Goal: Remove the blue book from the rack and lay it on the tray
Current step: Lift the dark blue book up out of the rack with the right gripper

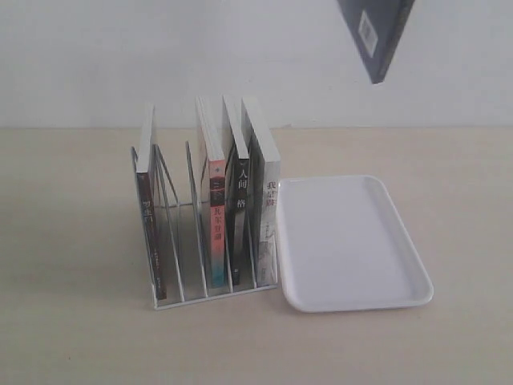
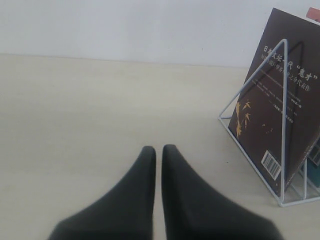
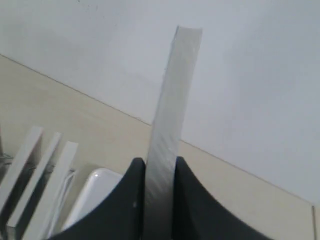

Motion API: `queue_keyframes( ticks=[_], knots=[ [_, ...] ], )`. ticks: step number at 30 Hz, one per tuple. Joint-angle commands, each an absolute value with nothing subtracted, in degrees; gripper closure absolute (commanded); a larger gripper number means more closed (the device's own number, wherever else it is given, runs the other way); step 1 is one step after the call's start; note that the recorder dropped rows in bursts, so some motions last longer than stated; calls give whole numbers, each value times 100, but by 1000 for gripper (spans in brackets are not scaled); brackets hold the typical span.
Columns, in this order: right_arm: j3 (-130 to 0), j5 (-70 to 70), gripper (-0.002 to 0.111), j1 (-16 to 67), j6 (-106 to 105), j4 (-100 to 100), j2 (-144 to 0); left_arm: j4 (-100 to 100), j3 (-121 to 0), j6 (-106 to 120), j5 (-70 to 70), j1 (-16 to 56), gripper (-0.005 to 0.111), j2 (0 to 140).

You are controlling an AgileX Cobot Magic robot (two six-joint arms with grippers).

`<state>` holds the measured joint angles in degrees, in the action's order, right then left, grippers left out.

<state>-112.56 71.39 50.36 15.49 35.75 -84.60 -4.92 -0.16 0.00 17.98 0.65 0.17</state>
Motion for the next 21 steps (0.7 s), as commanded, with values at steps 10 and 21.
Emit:
queue_keyframes(
  ticks=[10, 21],
  knots=[
    [-11241, 6996, 108, 4785, -1392, 3118, -8638, -493, 0, -43, 1762, 49, 102, 0],
    [-10254, 6904, 108, 3741, -2462, 1898, -8719, -493, 0, -43, 1762, 49, 102, 0]
  ],
)
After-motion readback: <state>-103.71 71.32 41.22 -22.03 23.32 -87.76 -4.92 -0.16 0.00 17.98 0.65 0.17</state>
